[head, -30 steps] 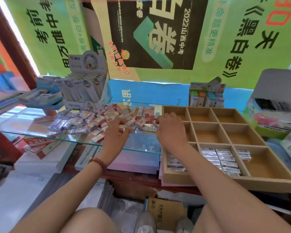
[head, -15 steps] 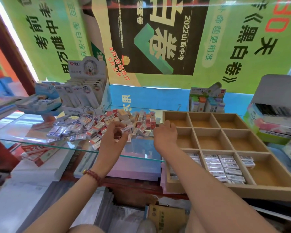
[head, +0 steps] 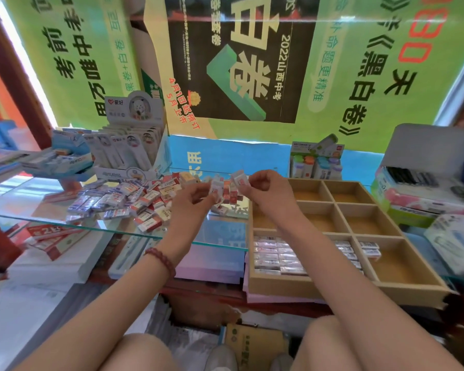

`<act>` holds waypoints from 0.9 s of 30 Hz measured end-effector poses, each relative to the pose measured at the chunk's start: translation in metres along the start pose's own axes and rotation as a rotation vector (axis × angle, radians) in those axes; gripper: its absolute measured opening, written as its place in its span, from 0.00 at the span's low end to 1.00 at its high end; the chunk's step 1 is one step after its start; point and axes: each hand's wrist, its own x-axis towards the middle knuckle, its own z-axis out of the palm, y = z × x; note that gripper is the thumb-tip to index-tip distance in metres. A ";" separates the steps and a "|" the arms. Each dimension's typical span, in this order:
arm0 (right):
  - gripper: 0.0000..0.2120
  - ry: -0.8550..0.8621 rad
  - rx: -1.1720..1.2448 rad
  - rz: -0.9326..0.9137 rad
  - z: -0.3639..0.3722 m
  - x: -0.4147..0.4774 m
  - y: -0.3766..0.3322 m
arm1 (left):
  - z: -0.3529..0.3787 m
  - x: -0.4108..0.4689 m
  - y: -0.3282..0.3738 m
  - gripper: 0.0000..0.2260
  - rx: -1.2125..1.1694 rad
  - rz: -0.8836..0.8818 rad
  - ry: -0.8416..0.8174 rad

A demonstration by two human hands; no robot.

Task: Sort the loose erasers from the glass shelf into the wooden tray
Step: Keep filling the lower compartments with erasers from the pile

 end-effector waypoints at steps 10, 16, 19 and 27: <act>0.13 -0.102 0.210 0.078 -0.061 -0.029 0.005 | 0.060 -0.026 0.043 0.14 0.041 0.148 -0.295; 0.09 -0.044 -0.010 0.078 -0.111 -0.046 0.013 | 0.101 -0.042 0.056 0.12 0.020 0.159 -0.349; 0.13 -0.011 -0.115 0.020 -0.134 -0.052 0.017 | 0.123 -0.052 0.064 0.11 -0.064 0.129 -0.432; 0.10 0.103 -0.082 0.000 -0.176 -0.054 0.030 | 0.168 -0.061 0.074 0.09 -0.065 0.099 -0.552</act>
